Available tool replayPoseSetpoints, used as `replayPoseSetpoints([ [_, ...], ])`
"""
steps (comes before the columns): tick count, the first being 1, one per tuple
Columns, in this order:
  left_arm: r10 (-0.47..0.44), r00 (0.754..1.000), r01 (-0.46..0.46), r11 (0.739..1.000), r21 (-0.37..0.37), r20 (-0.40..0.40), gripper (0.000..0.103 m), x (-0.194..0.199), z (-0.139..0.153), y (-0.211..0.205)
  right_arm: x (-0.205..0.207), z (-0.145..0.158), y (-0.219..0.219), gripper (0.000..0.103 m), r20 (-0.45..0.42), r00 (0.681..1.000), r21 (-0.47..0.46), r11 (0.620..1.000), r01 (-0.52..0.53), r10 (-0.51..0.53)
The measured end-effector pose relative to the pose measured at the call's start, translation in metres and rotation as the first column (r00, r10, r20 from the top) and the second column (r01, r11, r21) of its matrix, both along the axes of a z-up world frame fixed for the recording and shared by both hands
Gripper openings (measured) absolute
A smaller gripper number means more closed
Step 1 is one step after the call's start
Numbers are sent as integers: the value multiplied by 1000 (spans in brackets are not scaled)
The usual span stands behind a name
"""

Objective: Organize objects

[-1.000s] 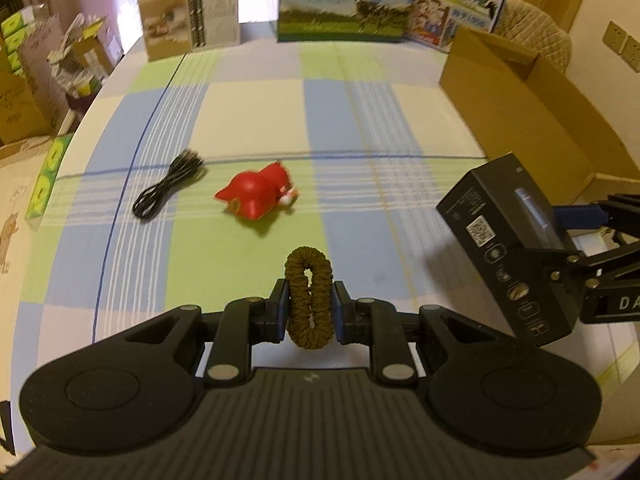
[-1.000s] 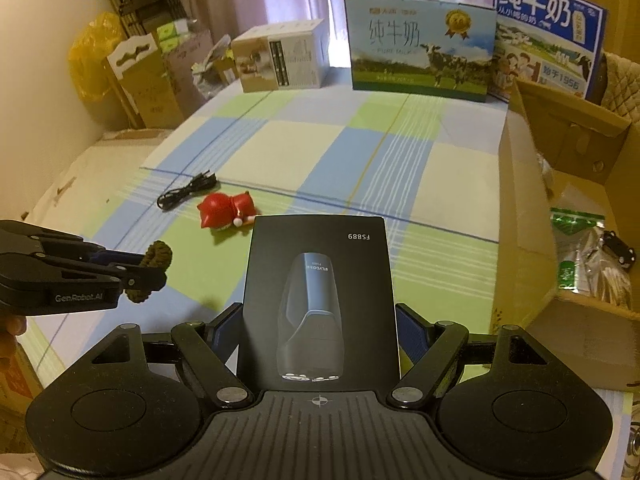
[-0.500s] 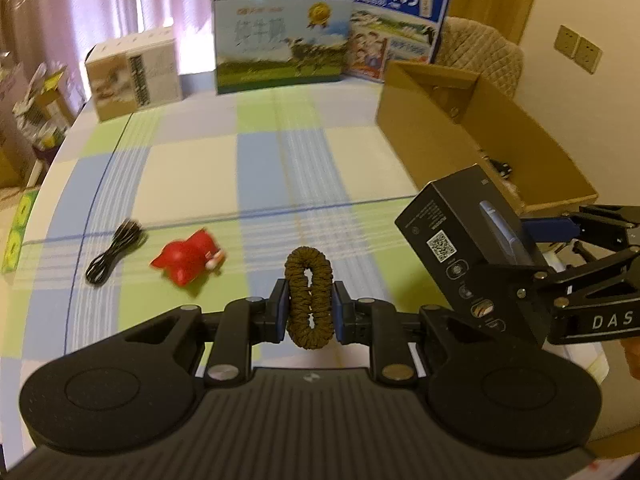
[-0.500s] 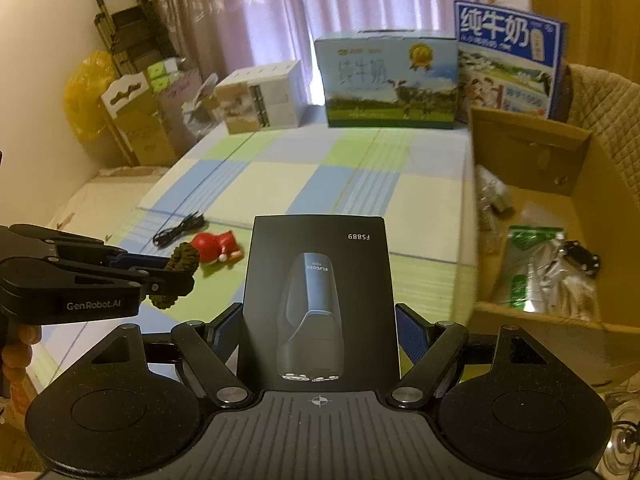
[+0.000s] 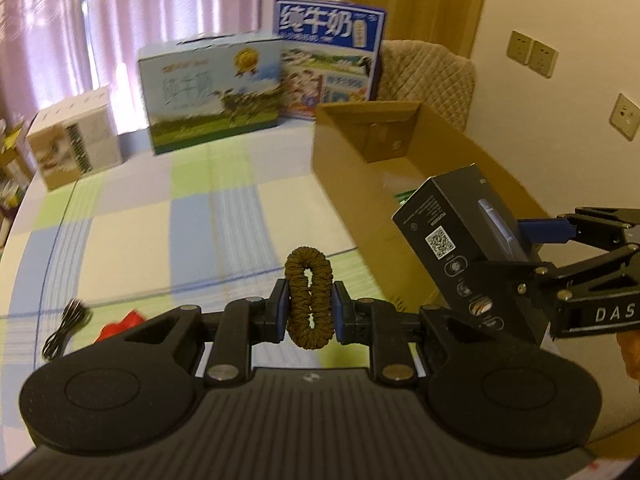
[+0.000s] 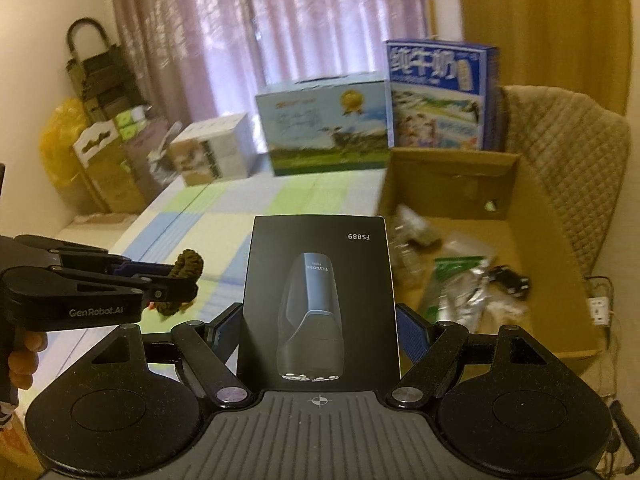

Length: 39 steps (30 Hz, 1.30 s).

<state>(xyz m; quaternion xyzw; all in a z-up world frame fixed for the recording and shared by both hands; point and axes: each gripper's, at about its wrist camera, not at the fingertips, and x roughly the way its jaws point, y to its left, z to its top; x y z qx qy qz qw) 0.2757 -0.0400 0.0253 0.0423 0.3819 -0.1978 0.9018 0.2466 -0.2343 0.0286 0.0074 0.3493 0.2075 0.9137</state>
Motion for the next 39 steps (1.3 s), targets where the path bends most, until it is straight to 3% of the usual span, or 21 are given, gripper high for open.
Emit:
replayPoseSetpoints([
  [8, -76, 997, 76, 997, -5, 33, 18, 13, 5, -49, 15, 12, -52, 76, 30, 994, -6, 995, 102, -102],
  [18, -128, 991, 128, 992, -9, 41, 18, 39, 2, -101, 47, 15, -93, 76, 58, 986, -32, 987, 158, -156],
  [39, -157, 987, 158, 987, 30, -19, 18, 89, -24, -155, 113, -33, -120, 76, -45, 983, -79, 982, 174, -178],
])
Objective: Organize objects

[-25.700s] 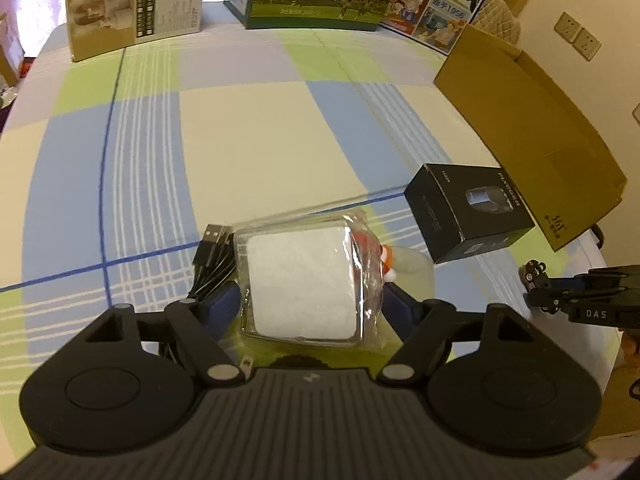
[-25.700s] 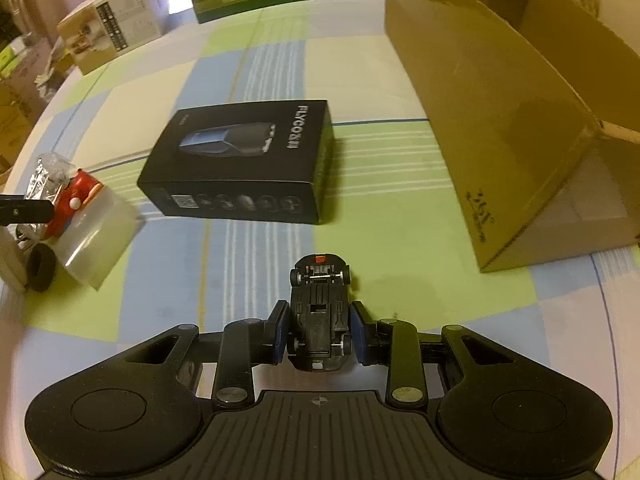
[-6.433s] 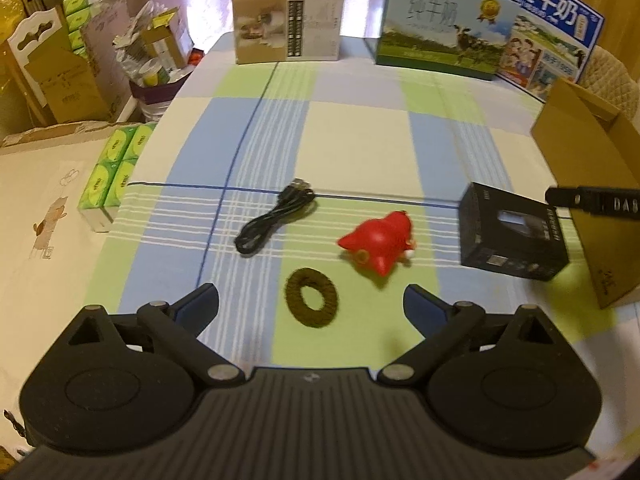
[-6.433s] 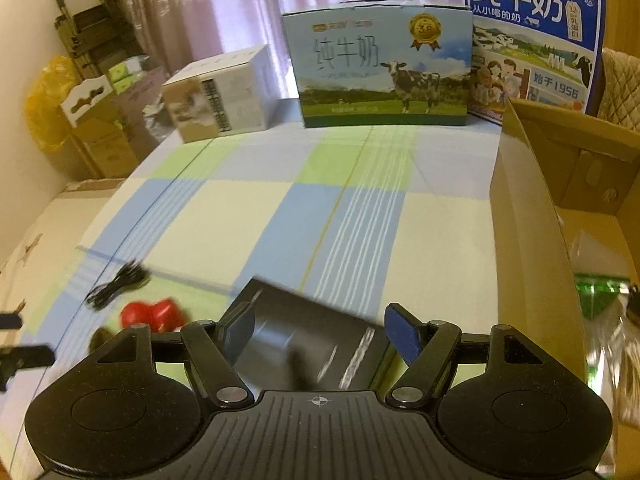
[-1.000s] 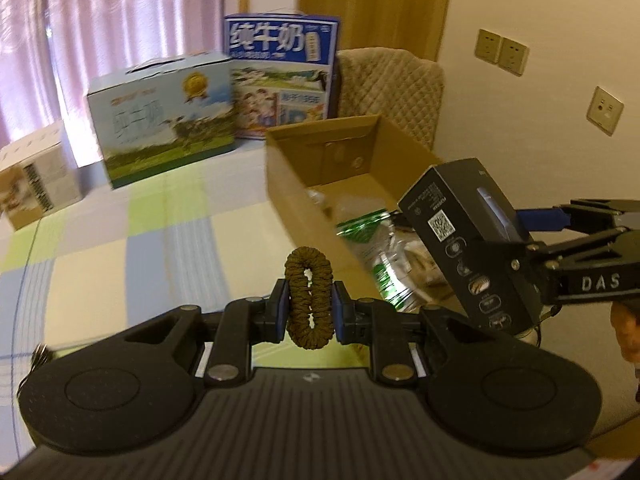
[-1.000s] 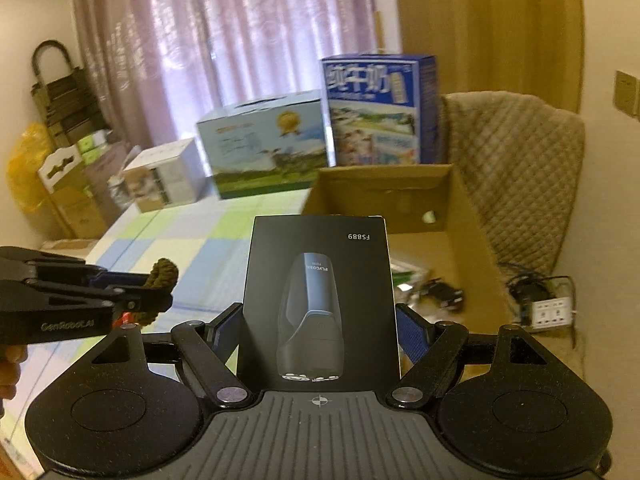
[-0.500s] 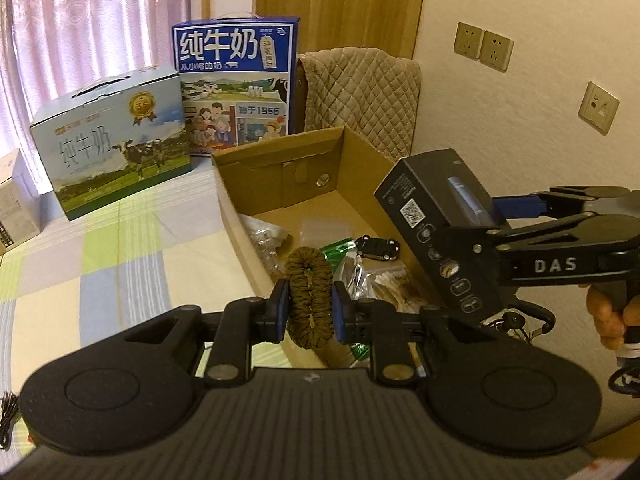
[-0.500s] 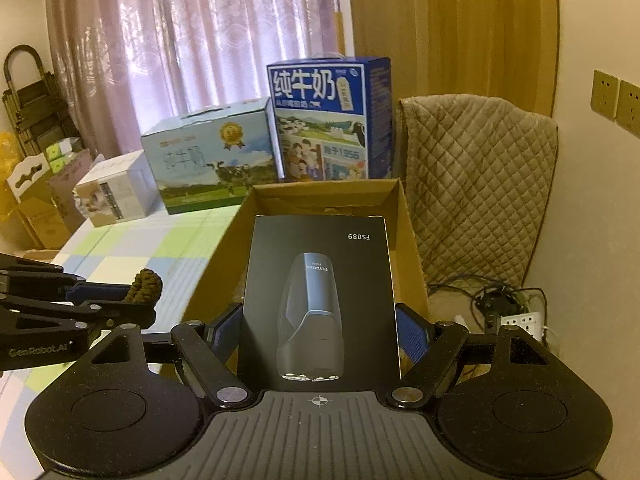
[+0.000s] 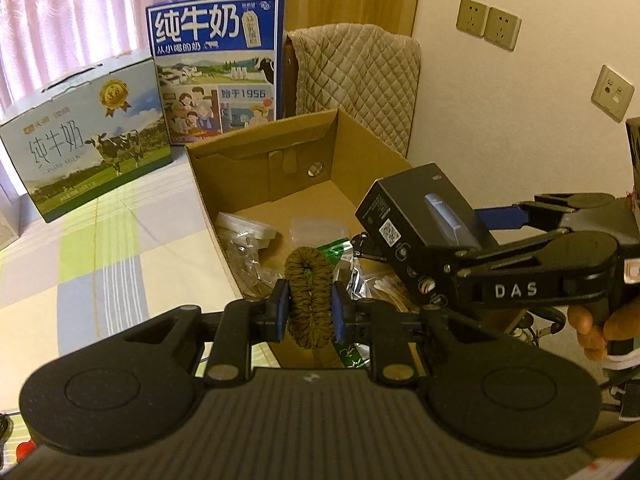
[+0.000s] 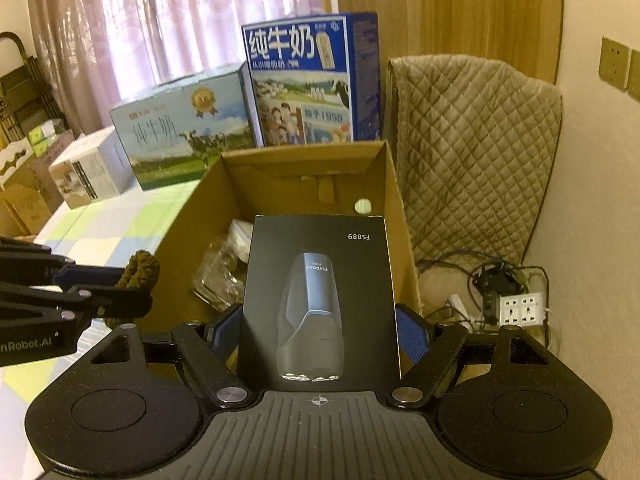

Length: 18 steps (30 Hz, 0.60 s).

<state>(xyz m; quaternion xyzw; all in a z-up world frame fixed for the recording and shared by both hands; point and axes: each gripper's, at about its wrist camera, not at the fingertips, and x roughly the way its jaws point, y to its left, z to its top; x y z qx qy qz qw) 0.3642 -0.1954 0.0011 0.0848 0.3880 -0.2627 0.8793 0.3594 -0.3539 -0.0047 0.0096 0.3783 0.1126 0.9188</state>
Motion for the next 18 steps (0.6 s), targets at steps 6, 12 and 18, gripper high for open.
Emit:
replayPoseSetpoints([
  [6, -10, 1000, 10, 1000, 11, -25, 18, 8, -10, -8, 4, -12, 0, 76, -37, 999, -17, 1000, 12, -13],
  [12, -22, 998, 23, 999, 21, -50, 19, 15, -19, -13, 9, -18, -1, 76, -50, 999, -49, 999, 10, -13],
  [18, -34, 997, 36, 999, 34, -71, 19, 20, -26, -17, 11, -16, -4, 76, -46, 999, -15, 1000, 15, -15],
])
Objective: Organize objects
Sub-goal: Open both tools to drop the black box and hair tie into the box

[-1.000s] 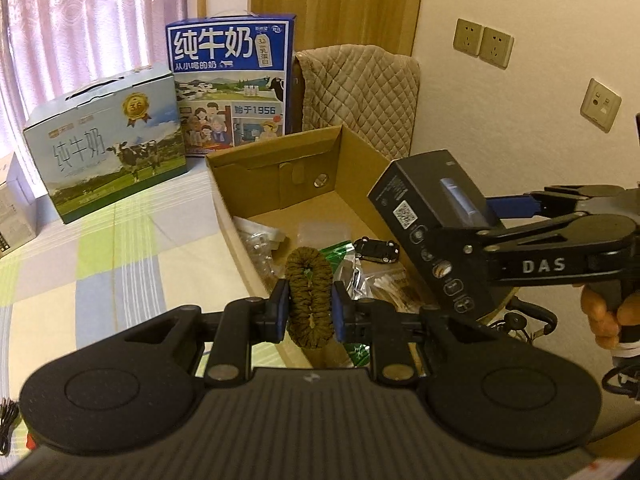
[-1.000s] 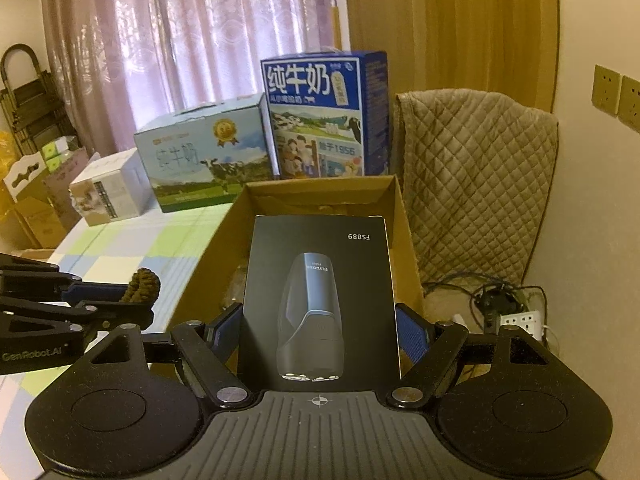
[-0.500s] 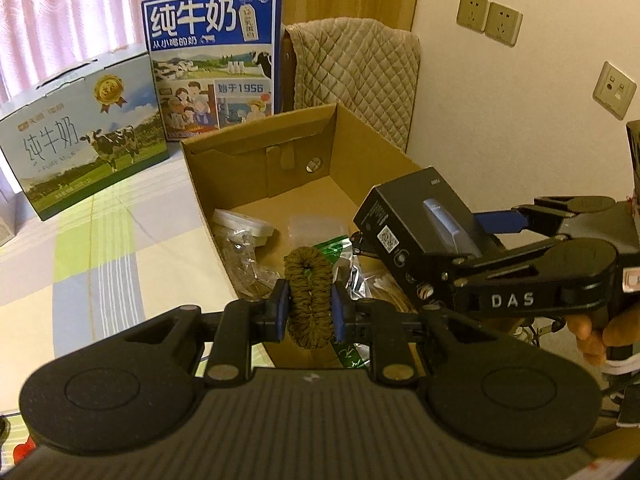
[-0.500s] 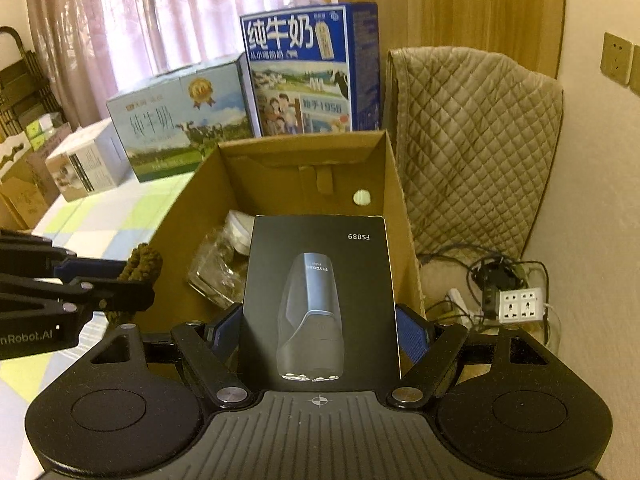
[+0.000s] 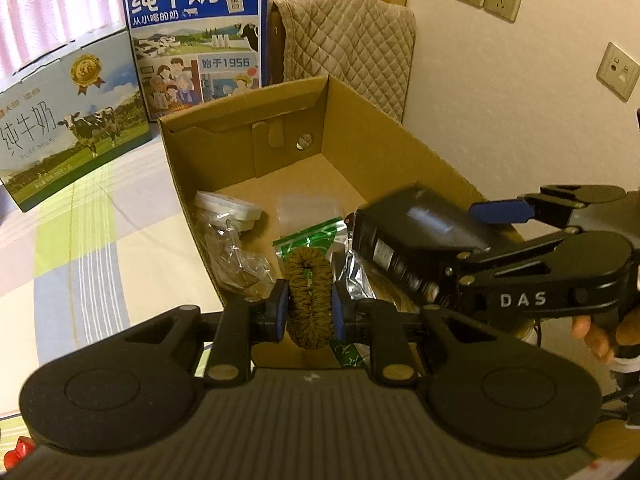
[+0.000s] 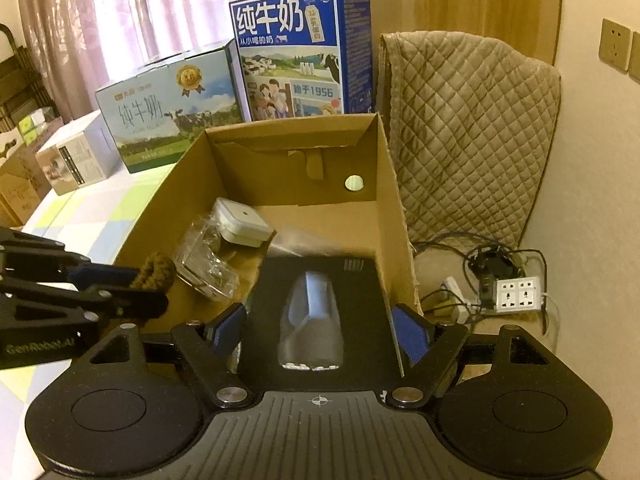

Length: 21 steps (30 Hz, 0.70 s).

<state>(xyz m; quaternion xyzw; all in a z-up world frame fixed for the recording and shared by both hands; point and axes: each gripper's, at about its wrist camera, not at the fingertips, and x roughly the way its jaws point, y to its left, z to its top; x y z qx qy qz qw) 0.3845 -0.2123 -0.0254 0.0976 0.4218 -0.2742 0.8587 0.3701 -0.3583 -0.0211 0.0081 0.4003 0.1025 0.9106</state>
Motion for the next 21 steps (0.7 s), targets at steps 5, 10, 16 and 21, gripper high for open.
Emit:
replayPoseSetpoints([
  [5, -5, 1000, 5, 1000, 10, -13, 20, 2, -5, -2, 1, 3, -3, 77, -1, 1000, 27, 999, 19, -18],
  [10, -7, 1000, 8, 1000, 14, -21, 22, 4, -9, -2, 2, 5, -6, 77, -1, 1000, 48, 999, 27, -27],
  [16, -8, 1000, 9, 1000, 14, -27, 31, 5, -10, -2, 2, 5, -6, 77, -1, 1000, 49, 998, 27, -27],
  [21, -16, 1000, 16, 1000, 11, -22, 41, 3, -8, -1, 2, 6, -7, 77, -2, 1000, 55, 998, 28, -28],
])
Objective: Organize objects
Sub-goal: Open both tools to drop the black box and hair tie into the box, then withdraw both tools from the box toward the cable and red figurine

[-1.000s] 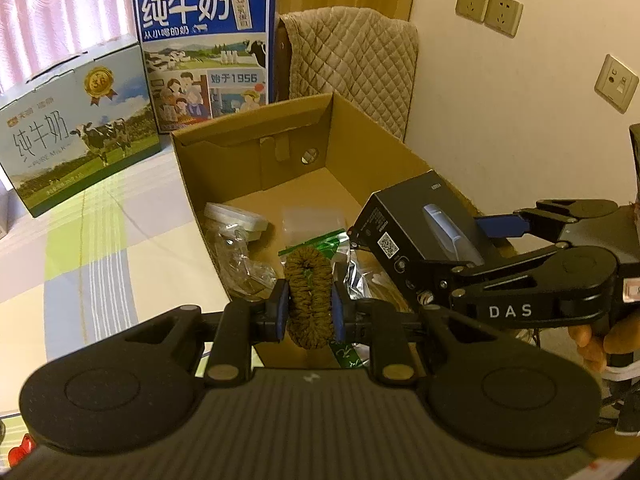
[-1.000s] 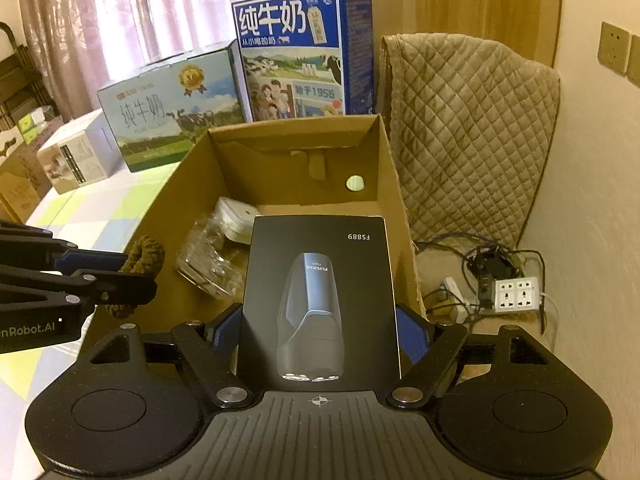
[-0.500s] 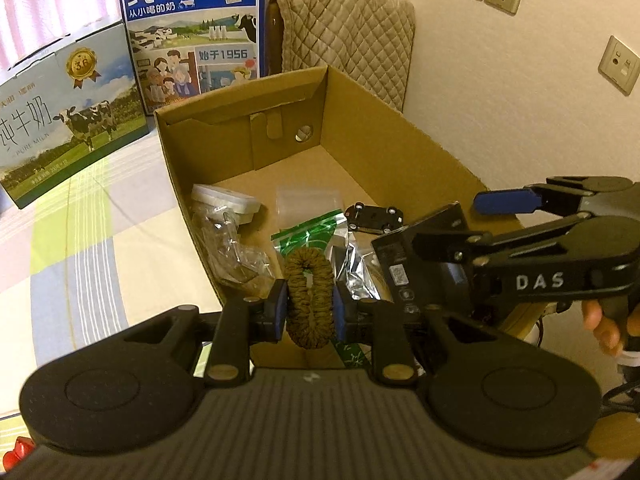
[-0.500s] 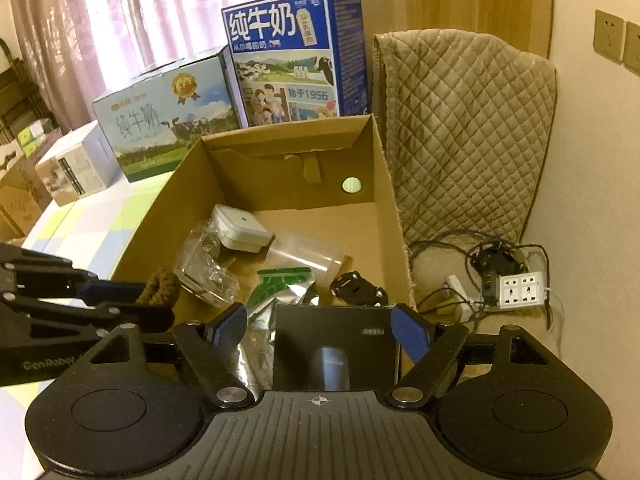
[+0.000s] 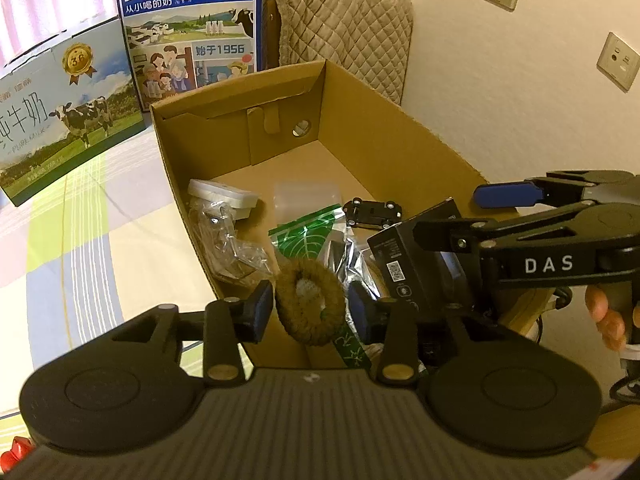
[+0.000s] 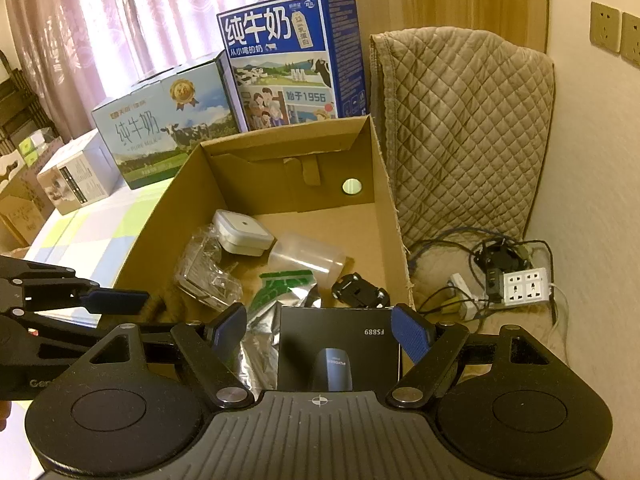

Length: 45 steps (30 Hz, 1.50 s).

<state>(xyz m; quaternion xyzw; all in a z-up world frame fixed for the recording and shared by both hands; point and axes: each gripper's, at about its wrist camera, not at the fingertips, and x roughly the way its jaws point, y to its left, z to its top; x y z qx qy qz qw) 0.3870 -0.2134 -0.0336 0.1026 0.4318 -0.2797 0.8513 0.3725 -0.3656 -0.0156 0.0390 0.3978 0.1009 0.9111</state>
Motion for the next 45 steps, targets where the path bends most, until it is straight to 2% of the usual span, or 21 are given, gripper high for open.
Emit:
replayPoseSetpoints([
  [3, -6, 1000, 6, 1000, -4, 5, 47, -2, 3, 2, 0, 1, 0, 77, 0, 1000, 6, 1000, 1, -1],
  [14, -2, 1000, 2, 1000, -13, 23, 56, -15, 14, 11, -9, 3, 0, 77, 4, 1000, 16, 1000, 3, -3],
  [23, 19, 999, -18, 999, -32, 45, 61, -30, 28, 24, -36, 13, 3, 77, 18, 1000, 39, 999, 15, -16],
  [27, 46, 997, -44, 998, -40, 54, 67, -39, 36, 38, -51, 19, 6, 77, 28, 1000, 52, 999, 13, -15],
  [37, 123, 990, -119, 991, -54, 71, 73, -60, 50, 75, -77, 30, 33, 77, 43, 998, 64, 997, -37, 34],
  [45, 158, 984, -154, 986, -62, 82, 78, -79, 55, 103, -98, 26, 64, 77, 24, 995, 75, 993, -95, 93],
])
